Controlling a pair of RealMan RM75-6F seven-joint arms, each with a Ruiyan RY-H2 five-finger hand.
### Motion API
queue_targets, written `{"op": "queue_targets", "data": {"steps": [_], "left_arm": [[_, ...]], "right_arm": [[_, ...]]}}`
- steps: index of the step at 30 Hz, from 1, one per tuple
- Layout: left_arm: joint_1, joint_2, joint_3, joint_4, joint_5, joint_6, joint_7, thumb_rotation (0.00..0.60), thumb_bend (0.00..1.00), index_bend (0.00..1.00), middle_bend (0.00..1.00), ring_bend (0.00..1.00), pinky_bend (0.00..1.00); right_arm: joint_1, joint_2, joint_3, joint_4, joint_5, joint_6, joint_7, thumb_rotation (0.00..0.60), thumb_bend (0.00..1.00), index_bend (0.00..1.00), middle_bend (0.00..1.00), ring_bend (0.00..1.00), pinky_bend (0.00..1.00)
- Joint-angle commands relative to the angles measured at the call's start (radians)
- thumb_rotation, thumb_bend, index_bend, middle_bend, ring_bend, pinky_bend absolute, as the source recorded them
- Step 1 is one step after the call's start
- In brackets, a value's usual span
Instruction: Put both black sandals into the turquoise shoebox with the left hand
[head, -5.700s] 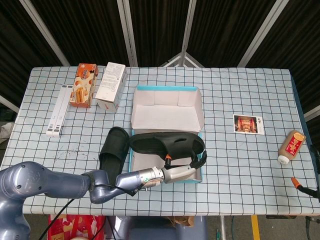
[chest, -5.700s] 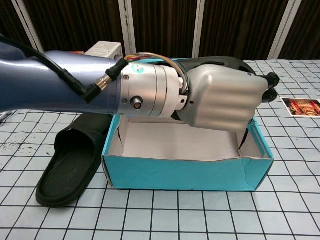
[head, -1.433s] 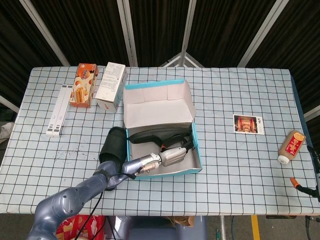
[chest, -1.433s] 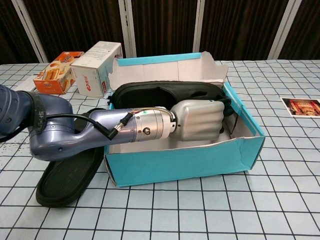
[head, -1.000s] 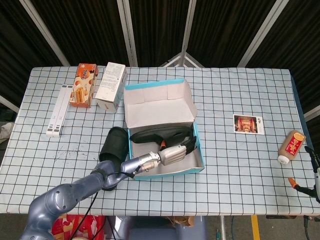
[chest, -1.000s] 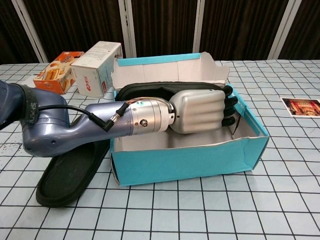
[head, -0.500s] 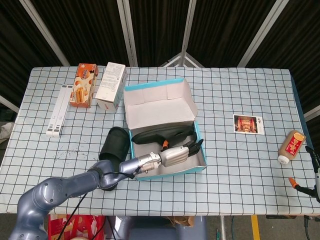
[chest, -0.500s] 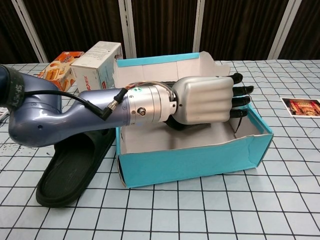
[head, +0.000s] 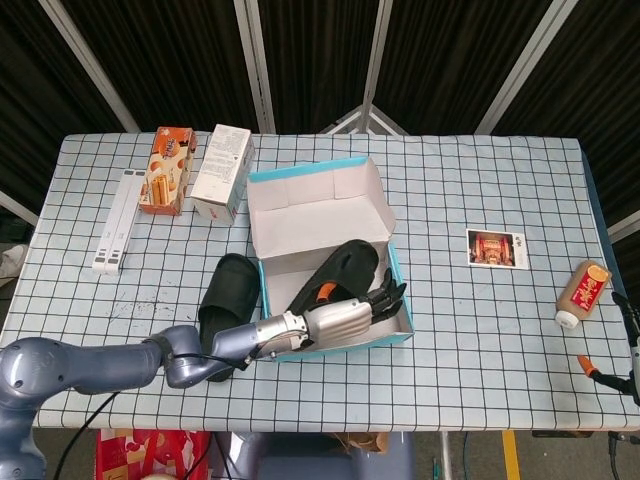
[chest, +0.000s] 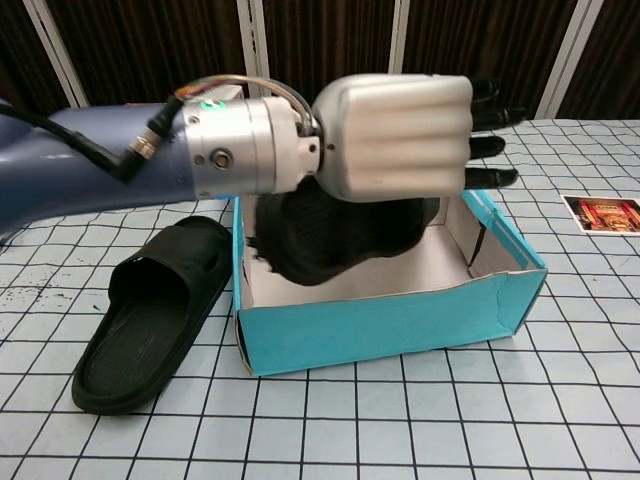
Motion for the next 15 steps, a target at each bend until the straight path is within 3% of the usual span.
{"op": "queue_targets", "data": {"steps": [1,7,15], "left_arm": [[0.034,0.077,0.014,-0.069,-0.006,-0.011,0.038,0.600,0.27,0.10,0.18,0.08,0.21],[0.038,0.082,0.012,-0.058,0.005,-0.018,0.038,0.600,0.27,0.10,0.20,0.10,0.22],[-0.010,0.019,-0.016,0.043,0.037,-0.043,0.003,0.600,0.27,0.14,0.22,0.12,0.23]], "right_arm": [[0.002,-0.001,0.000,-0.001,0.000,-0.004,-0.003,0.600,0.23,0.11,0.17,0.20,0.23],[0.004,0.000,-0.002,-0.007,0.000,-0.008,-0.010,0.600,0.23,0.11,0.17,0.20,0.23],[0.004,0.004,0.001,-0.005,0.018,-0.019,-0.005,0.600,0.23,0.11,0.16,0.20,0.23]]}}
